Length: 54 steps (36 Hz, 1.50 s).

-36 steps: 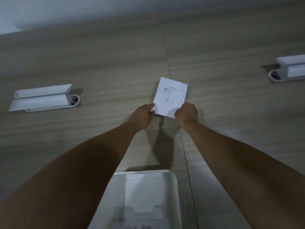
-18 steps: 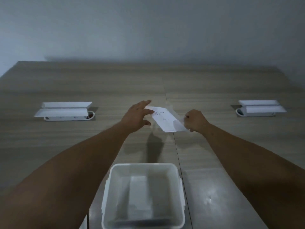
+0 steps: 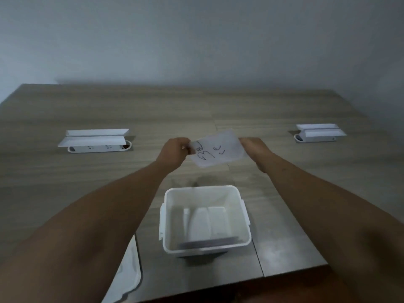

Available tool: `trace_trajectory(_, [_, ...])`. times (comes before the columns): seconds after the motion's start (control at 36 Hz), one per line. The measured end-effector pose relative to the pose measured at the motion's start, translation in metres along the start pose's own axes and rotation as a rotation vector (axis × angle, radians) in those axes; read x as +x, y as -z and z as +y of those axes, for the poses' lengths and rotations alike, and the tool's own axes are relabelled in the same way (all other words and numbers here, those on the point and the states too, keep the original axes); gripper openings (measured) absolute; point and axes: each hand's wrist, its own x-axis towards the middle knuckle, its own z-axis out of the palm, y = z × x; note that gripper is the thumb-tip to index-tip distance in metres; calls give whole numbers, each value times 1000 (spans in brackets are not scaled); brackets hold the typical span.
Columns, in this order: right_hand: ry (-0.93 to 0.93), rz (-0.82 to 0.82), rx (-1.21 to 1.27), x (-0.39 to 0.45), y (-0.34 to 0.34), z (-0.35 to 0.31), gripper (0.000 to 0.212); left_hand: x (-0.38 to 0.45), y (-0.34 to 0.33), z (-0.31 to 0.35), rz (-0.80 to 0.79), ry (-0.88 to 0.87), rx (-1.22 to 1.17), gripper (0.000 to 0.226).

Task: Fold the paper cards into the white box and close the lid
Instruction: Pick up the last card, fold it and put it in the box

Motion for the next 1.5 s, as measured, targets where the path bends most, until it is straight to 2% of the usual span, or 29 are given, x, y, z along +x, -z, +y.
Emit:
trace_trajectory(0.06, [33,44,38,-9,-3,-2,47,-7,4,2,-10,43,-41,15])
trace_trajectory(0.14, [111,65,81,-23,-1,-8,46,-16,15,11,-51,49,-57,33])
trace_trajectory(0.31, [317,60,68,-42,1,-4,75,-39,35,28,-94,54,91,30])
trace_trajectory(0.42, [422,34,-69,-55,-2,19,27,-61,34,28,-89,114,60,31])
trace_trajectory(0.5, [455,18,-188,-60,-3,38,27,-79,27,30,-47,169,-25,20])
trace_trajectory(0.58, [425,0,-239,-67,-3,58,26,-97,20,34,1,201,-100,21])
trace_trajectory(0.69, [441,-17,-293,-75,-5,89,16,-117,6,31,-37,221,-109,20])
trace_trajectory(0.81, [434,-37,-353,-76,-9,116,31,-137,-9,33,-77,211,-16,16])
trace_trajectory(0.89, [404,-107,-446,-77,-10,130,33,-147,-17,26,-116,238,19,17])
trace_trajectory(1.0, [423,-196,-711,-77,-10,142,33,-158,-26,19,-177,244,56,17])
trace_trajectory(1.11, [483,-235,-921,-79,-14,148,32,-165,-35,14,-302,226,174,22])
trace_trajectory(1.22, [524,-285,-1136,-83,-16,154,44,-171,-39,14,-431,257,246,26])
trace_trajectory(1.31, [570,-297,-1185,-86,-15,157,48,-174,-37,18,-493,246,325,28])
trace_trajectory(1.36, [580,-300,-1148,-87,-14,155,48,-173,-29,21,-476,233,345,29])
trace_trajectory(1.5, [596,-288,-1025,-92,-13,141,48,-168,5,28,-247,244,369,33])
